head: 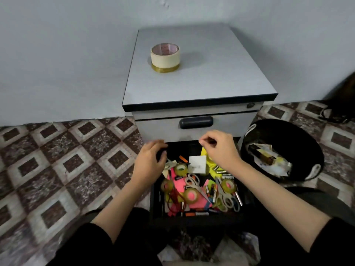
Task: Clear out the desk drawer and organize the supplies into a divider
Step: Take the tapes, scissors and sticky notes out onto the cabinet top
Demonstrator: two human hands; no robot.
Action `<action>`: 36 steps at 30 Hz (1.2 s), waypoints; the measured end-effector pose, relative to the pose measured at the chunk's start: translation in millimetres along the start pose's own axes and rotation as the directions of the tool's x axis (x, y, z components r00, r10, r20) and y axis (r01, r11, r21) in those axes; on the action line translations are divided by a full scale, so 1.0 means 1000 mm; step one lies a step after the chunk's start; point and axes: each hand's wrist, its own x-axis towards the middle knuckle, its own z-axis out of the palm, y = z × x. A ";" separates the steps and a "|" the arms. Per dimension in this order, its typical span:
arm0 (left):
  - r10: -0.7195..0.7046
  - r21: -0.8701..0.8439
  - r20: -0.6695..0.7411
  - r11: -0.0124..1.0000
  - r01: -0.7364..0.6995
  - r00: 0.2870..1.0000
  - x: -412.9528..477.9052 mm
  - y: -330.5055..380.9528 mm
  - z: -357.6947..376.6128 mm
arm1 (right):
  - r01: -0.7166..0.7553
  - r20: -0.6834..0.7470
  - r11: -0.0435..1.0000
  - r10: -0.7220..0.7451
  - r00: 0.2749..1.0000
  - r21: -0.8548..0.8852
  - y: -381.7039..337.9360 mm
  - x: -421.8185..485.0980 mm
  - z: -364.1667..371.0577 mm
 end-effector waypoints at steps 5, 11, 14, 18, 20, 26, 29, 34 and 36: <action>-0.208 0.068 0.386 0.978 0.197 0.899 -0.051 -0.032 0.045 | -0.162 0.160 0.986 0.164 0.973 -0.025 0.051 -0.046 0.034; -0.274 0.085 0.466 0.960 0.266 0.841 -0.058 -0.047 0.080 | -0.266 0.403 0.923 0.363 0.840 -0.279 0.081 -0.071 0.068; -0.287 0.113 0.471 0.958 0.265 0.834 -0.045 -0.050 0.095 | -0.159 0.496 0.879 0.394 0.774 -0.450 0.086 -0.072 0.088; -0.288 0.130 0.463 0.958 0.257 0.838 -0.023 -0.056 0.115 | -0.059 0.565 0.842 0.411 0.715 -0.537 0.097 -0.074 0.115; -0.261 0.170 0.484 0.964 0.203 0.835 -0.010 -0.059 0.124 | 0.016 0.600 0.819 0.407 0.689 -0.574 0.102 -0.073 0.125; -0.193 0.312 0.630 0.950 -0.017 0.752 0.021 -0.057 0.143 | 0.063 0.623 0.813 0.390 0.678 -0.579 0.109 -0.066 0.135; -0.214 0.338 0.657 0.941 -0.030 0.723 0.023 -0.055 0.151 | 0.055 0.628 0.810 0.406 0.664 -0.583 0.111 -0.066 0.137; -0.240 0.344 0.645 0.939 0.005 0.725 0.022 -0.061 0.156 | 0.071 0.621 0.808 0.389 0.681 -0.584 0.111 -0.067 0.138; -0.283 0.380 0.645 0.925 0.023 0.710 0.020 -0.062 0.155 | 0.060 0.618 0.808 0.399 0.677 -0.587 0.111 -0.068 0.138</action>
